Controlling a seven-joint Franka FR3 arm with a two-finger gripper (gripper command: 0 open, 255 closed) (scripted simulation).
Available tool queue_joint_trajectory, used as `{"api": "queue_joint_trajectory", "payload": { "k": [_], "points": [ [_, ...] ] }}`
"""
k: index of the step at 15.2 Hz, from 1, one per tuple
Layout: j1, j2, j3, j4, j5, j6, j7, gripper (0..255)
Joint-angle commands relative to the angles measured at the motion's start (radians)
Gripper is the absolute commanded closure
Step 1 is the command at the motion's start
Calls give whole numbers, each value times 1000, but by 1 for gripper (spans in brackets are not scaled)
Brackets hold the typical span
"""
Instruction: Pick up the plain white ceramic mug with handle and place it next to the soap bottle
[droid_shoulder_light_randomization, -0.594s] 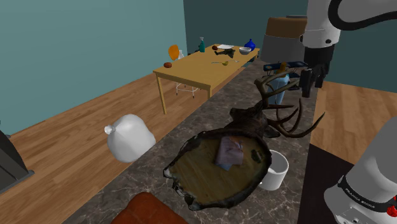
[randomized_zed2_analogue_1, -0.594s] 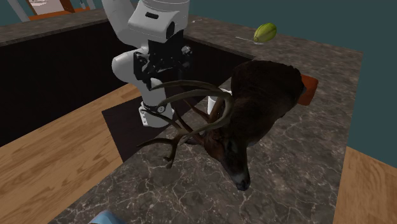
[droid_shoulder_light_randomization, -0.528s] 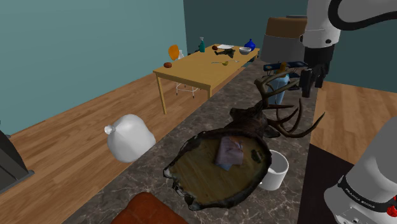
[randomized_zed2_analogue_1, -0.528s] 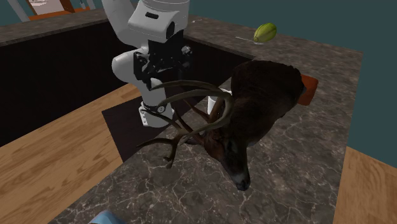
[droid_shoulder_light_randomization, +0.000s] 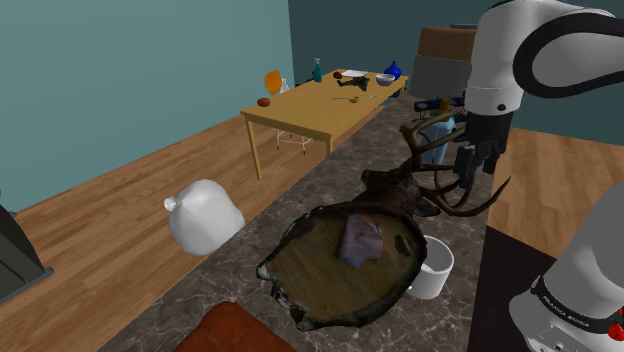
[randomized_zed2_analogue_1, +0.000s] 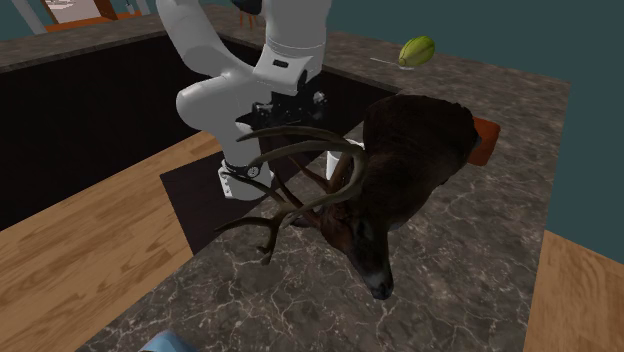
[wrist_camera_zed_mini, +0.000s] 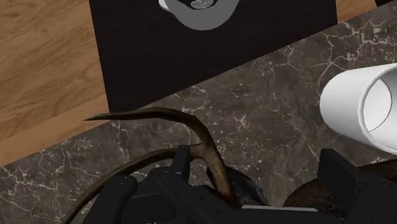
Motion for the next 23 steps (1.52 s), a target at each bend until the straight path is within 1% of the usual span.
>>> {"api": "queue_joint_trajectory", "payload": {
  "k": [1, 6, 11, 17, 19, 23],
  "points": [
    [20, -17, 38, -47, 49, 41, 53, 0],
    [79, -12, 140, -143, 173, 174, 175, 0],
    [146, 58, 255, -202, 302, 340, 294, 0],
    [162, 97, 283, -254, 334, 434, 297, 0],
    [168, 119, 294, -278, 348, 480, 294, 0],
    [168, 119, 294, -278, 348, 480, 294, 0]
  ]
}}
